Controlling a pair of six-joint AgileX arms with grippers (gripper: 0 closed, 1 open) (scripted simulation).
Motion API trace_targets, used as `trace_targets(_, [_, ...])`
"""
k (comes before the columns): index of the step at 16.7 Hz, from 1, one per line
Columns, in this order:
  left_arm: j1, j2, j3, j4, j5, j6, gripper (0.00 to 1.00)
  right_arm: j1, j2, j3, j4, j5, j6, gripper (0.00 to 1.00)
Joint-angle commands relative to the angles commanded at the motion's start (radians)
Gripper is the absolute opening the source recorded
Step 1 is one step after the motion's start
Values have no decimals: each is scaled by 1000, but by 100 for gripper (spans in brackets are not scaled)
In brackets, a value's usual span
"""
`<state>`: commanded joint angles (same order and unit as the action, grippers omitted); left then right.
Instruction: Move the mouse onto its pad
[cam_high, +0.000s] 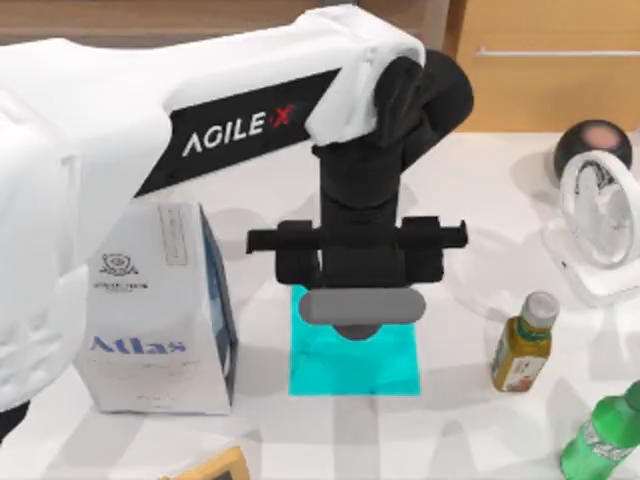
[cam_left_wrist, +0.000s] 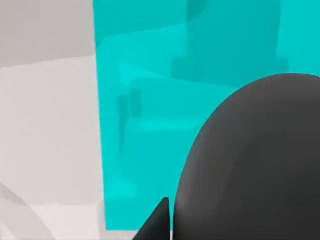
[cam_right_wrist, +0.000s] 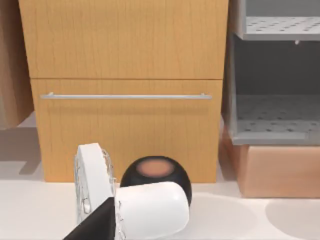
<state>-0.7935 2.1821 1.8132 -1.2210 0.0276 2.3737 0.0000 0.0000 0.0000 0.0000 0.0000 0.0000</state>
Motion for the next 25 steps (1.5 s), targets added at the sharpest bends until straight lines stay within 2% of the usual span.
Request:
trace_targets(6, [-4,-3,0,7,10,7,0,0,0,0,0,0,0,100])
trace_targets(16, [-40,31,-82,55,100,35,0,0,0,0,0,0,0,100])
trace_targets(25, [1,41,-115,156,0,1,0,0,0,0,0,0,0,100])
